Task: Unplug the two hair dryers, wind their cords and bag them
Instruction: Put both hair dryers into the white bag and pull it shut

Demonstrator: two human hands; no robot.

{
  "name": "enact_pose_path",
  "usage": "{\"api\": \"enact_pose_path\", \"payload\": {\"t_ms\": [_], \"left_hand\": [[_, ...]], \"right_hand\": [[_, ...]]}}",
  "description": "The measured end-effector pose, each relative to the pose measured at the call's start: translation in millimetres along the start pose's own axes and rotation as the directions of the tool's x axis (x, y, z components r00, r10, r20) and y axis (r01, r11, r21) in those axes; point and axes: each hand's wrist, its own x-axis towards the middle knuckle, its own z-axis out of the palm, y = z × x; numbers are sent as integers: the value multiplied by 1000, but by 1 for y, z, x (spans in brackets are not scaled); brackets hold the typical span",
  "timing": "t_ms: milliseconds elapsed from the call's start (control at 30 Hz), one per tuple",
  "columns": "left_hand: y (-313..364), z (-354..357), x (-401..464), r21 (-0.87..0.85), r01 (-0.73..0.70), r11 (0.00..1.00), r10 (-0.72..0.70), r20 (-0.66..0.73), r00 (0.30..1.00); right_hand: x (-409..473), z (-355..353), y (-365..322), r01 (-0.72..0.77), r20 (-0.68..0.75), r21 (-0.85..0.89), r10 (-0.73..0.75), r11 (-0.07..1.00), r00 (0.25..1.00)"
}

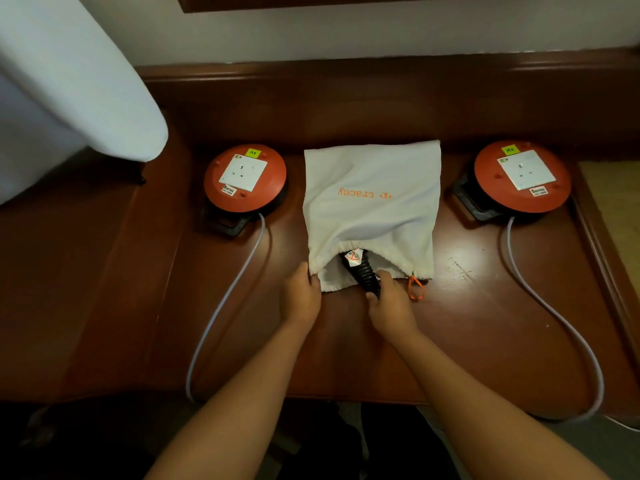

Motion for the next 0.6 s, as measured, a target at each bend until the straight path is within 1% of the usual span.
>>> {"api": "enact_pose_path", "payload": {"t_ms": [100,333,400,433,533,600], "left_hand": [[2,-3,-20,-48,-60,997,54,-117,992],[-4,-6,-49,-16,-30,999,29,-47,998],[-3,-7,-44,-12,-13,1000,12,-37,999],[-4,-6,-40,-18,7,1000,-8,-22,1000],[-2,-8,-25,-55,82,995,-82,18,997],[2,-10,-20,-87,71,994,-69,27,997]], "right_hand": [[-2,3,-2,6,-29,44,-5,999,1000],[1,9,-16,-58,-79,191,75,980,994],[0,9,-18,-86,-54,247,102,965,993],[0,8,-19,-106,-13,260,113,960,993],[9,5,-17,-119,115,312,87,943,990],[14,1,-17,-131,119,392,91,911,989]]}}
